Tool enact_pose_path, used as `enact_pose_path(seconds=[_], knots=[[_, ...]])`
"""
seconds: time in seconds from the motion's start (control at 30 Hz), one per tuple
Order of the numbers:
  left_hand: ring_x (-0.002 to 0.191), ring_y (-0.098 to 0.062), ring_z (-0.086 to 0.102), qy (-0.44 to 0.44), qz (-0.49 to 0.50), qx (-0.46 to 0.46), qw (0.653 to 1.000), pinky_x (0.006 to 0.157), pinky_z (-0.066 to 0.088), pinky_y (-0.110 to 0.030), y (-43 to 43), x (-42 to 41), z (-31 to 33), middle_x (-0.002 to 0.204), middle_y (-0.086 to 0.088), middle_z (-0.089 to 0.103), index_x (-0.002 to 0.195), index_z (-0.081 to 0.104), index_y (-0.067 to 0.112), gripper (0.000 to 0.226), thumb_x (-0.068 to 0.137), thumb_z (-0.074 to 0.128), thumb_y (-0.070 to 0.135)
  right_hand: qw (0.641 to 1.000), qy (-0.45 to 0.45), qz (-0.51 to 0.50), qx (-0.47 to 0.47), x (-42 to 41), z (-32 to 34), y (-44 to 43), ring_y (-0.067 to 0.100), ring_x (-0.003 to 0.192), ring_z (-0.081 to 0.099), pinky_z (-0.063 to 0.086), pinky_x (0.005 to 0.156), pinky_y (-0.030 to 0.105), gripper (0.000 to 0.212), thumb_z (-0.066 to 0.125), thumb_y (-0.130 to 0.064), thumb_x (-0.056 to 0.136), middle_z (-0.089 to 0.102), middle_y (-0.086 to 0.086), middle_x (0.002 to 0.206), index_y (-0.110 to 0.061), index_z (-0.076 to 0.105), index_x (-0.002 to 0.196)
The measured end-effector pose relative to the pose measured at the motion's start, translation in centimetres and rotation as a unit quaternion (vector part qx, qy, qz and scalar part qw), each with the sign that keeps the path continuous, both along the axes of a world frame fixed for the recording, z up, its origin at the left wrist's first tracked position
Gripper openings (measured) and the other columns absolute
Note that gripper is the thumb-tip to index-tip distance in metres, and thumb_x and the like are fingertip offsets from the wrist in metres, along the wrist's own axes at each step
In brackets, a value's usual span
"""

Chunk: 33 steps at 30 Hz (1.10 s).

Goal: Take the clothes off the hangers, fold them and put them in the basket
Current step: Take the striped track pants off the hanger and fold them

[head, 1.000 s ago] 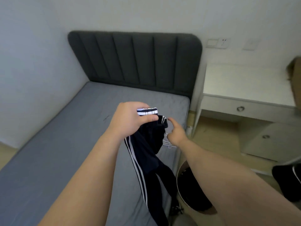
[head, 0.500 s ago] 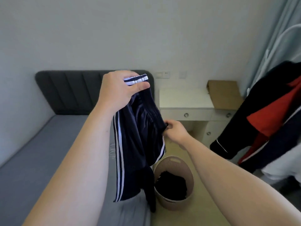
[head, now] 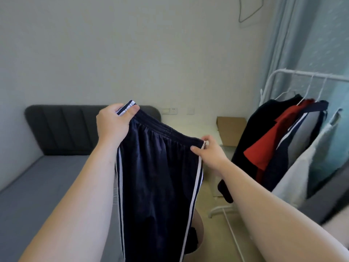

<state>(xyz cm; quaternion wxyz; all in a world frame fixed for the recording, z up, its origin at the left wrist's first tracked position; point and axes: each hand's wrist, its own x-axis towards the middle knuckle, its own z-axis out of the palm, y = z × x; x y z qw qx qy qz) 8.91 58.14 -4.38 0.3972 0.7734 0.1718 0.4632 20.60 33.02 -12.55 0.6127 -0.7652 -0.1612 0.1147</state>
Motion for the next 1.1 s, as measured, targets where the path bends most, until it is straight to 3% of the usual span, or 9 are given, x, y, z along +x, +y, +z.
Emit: enact_pose_path(seconds=[0.07, 0.13, 0.27, 0.5, 0.63, 0.77, 0.87, 1.1], knots=[[0.052, -0.015, 0.025, 0.010, 0.031, 0.009, 0.999, 0.053, 0.022, -0.031, -0.4, -0.2, 0.2, 0.054, 0.005, 0.029, 0.060, 0.033, 0.014, 0.056, 0.087, 0.065, 0.051, 0.997, 0.000, -0.027, 0.072, 0.3, 2.2, -1.1, 0.018, 0.087, 0.074, 0.058, 0.071, 0.030, 0.044, 0.074, -0.018, 0.088, 0.072, 0.004, 0.102, -0.023, 0.045, 0.122], [0.052, -0.016, 0.029, 0.016, 0.054, 0.010, 0.998, 0.053, 0.026, -0.031, -0.5, -0.4, 0.4, 0.054, 0.004, 0.034, 0.062, 0.037, 0.014, 0.053, 0.090, 0.060, 0.053, 0.992, 0.006, -0.033, 0.123, 0.3, 4.2, -1.9, 0.019, 0.087, 0.075, 0.061, 0.074, 0.035, 0.046, 0.079, -0.018, 0.083, 0.074, 0.005, 0.102, -0.017, 0.056, 0.122], [0.054, -0.016, 0.033, 0.045, 0.055, 0.031, 0.997, 0.053, 0.027, -0.033, -1.2, -0.5, 1.0, 0.058, 0.003, 0.038, 0.064, 0.038, 0.015, 0.048, 0.097, 0.051, 0.048, 0.994, -0.026, 0.003, 0.105, -0.1, 7.4, -3.6, 0.019, 0.082, 0.075, 0.061, 0.079, 0.036, 0.016, 0.077, -0.016, 0.085, 0.077, 0.004, 0.089, -0.010, 0.074, 0.100], [0.056, -0.016, 0.030, 0.061, 0.022, 0.040, 0.997, 0.052, 0.025, -0.033, -3.2, 0.0, 1.7, 0.061, 0.002, 0.035, 0.068, 0.034, 0.015, 0.048, 0.101, 0.044, 0.048, 0.992, -0.112, -0.010, 0.056, 1.6, 9.7, -5.8, 0.020, 0.081, 0.075, 0.061, 0.078, 0.037, 0.013, 0.078, -0.023, 0.085, 0.077, 0.003, 0.084, -0.011, 0.075, 0.090], [0.056, -0.016, 0.032, 0.057, 0.010, 0.033, 0.998, 0.053, 0.026, -0.033, -4.5, 0.8, 1.5, 0.061, 0.003, 0.036, 0.067, 0.036, 0.015, 0.048, 0.099, 0.047, 0.048, 0.989, -0.144, -0.026, 0.036, 2.6, 10.0, -7.1, 0.024, 0.088, 0.073, 0.059, 0.085, 0.046, 0.012, 0.071, -0.028, 0.090, 0.076, 0.005, 0.091, -0.016, 0.073, 0.092], [0.056, -0.014, 0.036, 0.040, -0.004, 0.006, 0.999, 0.055, 0.029, -0.032, -5.3, 1.5, 1.0, 0.060, 0.006, 0.041, 0.066, 0.044, 0.014, 0.046, 0.093, 0.059, 0.049, 0.987, -0.129, -0.046, 0.087, 2.7, 9.6, -8.5, 0.013, 0.087, 0.073, 0.060, 0.084, 0.036, 0.015, 0.070, -0.019, 0.092, 0.076, -0.002, 0.092, -0.015, 0.069, 0.107], [0.058, -0.013, 0.039, 0.040, -0.022, -0.004, 0.999, 0.056, 0.032, -0.030, -5.7, 2.0, 0.9, 0.063, 0.007, 0.045, 0.071, 0.053, 0.014, 0.041, 0.089, 0.065, 0.049, 0.986, -0.100, -0.054, 0.123, 2.7, 9.4, -9.6, 0.012, 0.087, 0.074, 0.059, 0.085, 0.036, 0.014, 0.070, -0.016, 0.092, 0.077, -0.001, 0.092, -0.013, 0.069, 0.106], [0.056, -0.014, 0.030, 0.050, -0.059, -0.008, 0.997, 0.056, 0.026, -0.032, -7.9, 3.5, 1.0, 0.059, 0.005, 0.034, 0.067, 0.039, 0.013, 0.047, 0.094, 0.059, 0.046, 0.983, -0.125, -0.094, 0.101, 3.3, 9.4, -11.2, 0.014, 0.091, 0.073, 0.059, 0.086, 0.036, 0.012, 0.071, -0.019, 0.091, 0.076, -0.004, 0.093, -0.021, 0.074, 0.102]])
